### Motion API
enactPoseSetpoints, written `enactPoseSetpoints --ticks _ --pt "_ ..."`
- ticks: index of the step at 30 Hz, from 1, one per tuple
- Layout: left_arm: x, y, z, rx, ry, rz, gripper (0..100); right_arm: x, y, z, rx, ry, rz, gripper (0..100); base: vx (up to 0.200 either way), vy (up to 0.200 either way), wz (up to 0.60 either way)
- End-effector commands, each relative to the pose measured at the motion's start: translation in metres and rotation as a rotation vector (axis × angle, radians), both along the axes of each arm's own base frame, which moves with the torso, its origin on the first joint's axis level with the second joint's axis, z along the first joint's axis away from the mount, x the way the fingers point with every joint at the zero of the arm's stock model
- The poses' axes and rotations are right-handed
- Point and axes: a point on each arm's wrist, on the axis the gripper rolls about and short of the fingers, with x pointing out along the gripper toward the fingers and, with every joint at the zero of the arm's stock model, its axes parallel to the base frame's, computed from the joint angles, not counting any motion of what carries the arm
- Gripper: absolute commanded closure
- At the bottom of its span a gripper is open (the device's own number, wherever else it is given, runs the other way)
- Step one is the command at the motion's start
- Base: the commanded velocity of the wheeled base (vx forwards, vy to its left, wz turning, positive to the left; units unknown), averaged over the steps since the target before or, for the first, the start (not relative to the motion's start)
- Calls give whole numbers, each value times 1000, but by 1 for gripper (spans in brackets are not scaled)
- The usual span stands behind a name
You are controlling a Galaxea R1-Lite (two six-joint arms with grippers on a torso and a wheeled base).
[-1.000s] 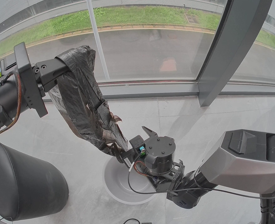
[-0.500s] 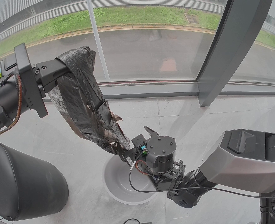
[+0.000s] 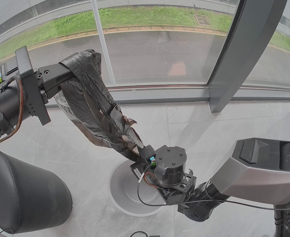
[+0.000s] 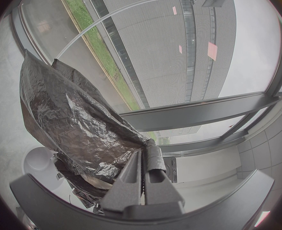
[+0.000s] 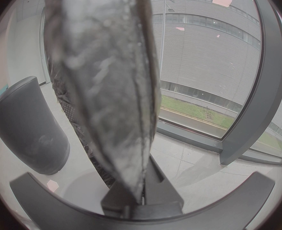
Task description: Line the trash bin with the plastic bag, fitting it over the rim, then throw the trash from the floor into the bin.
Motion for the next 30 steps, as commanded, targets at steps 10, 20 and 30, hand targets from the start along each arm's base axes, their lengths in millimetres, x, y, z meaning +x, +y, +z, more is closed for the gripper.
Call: enactPoseSetpoints --ticks 10,20,30 --pt "6 1 -12 26 35 20 100 -43 -8 25 107 155 68 100 0 0 0" --pt "12 8 -18 40 53 58 100 -69 -27 50 97 414 253 100 0 0 0" --pt "15 16 -41 80 114 98 100 -77 -35 53 82 517 322 100 0 0 0"
